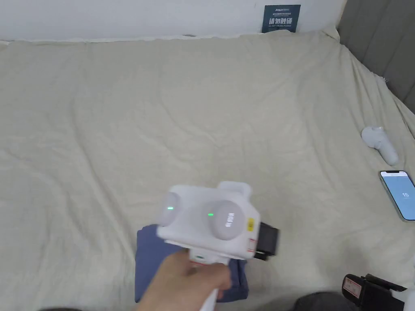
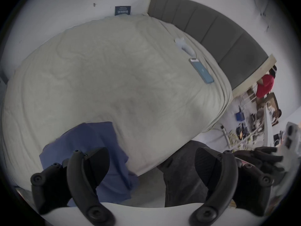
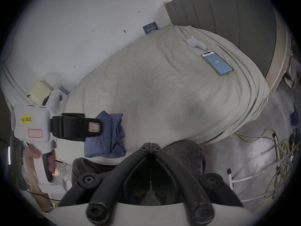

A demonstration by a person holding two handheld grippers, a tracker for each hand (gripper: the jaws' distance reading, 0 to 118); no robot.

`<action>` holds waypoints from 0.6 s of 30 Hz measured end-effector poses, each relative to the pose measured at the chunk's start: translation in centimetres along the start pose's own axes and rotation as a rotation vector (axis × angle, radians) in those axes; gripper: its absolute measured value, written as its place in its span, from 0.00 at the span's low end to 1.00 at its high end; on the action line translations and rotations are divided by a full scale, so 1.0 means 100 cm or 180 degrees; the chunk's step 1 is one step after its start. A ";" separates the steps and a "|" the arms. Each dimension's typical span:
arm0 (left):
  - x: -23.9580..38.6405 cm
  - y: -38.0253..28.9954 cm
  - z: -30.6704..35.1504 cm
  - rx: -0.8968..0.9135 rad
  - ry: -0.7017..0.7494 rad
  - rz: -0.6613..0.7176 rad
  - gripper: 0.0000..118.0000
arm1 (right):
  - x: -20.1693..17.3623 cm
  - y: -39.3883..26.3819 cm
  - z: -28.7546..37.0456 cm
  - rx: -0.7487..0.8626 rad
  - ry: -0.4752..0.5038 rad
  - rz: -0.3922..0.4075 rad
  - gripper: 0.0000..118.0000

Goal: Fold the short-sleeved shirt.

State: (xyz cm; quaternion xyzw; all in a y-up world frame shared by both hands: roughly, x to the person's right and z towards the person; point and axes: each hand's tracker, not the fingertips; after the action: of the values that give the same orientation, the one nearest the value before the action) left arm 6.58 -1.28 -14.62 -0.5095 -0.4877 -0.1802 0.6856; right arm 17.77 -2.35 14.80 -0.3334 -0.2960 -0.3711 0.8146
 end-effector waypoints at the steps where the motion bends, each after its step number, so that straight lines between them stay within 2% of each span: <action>1: -0.019 -0.007 0.012 0.0082 0.0134 0.0015 0.06 | -0.001 0.000 -0.003 -0.0014 0.0029 0.0017 0.00; 2: -0.037 -0.016 0.021 0.0200 0.0376 0.0084 0.00 | -0.002 -0.001 -0.005 -0.0026 0.0047 0.0028 0.00; 4: -0.061 -0.028 0.026 0.0155 0.1348 0.0003 0.00 | -0.005 -0.002 -0.012 -0.0072 0.0117 0.0042 0.00; 6: -0.080 -0.043 0.019 0.0062 0.2082 -0.0044 0.00 | -0.008 -0.005 -0.016 -0.0096 0.0176 0.0031 0.00; 8: -0.088 -0.046 -0.006 -0.0188 0.2487 -0.0176 0.00 | -0.011 -0.006 -0.017 -0.0141 0.0252 0.0032 0.00; 10: -0.076 -0.053 -0.033 -0.0377 0.2618 -0.0351 0.00 | -0.014 -0.007 -0.015 -0.0160 0.0256 0.0063 0.00; 12: -0.049 -0.051 -0.059 -0.0447 0.2461 -0.0486 0.00 | -0.014 -0.007 -0.010 -0.0139 0.0242 0.0101 0.00; 13: -0.025 -0.053 -0.072 -0.0445 0.2408 -0.0695 0.00 | -0.013 -0.006 -0.008 -0.0128 0.0225 0.0099 0.00; 15: 0.026 -0.060 -0.094 -0.0342 0.2506 -0.1229 0.00 | -0.008 -0.004 -0.004 -0.0100 0.0173 0.0066 0.00; 17: 0.074 -0.053 -0.104 -0.0077 0.2159 -0.1434 0.00 | -0.002 -0.002 0.001 -0.0067 0.0110 0.0014 0.00; 18: 0.096 -0.050 -0.112 0.0008 0.2124 -0.1603 0.00 | 0.001 -0.001 0.003 -0.0064 0.0057 -0.0012 0.00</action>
State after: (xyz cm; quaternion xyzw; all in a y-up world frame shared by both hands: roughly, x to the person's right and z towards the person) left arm 12.68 -10.80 -3.91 -0.2871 -0.3483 -0.4968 0.7412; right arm 17.66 -2.25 15.12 -0.3377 -0.2855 -0.3785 0.8131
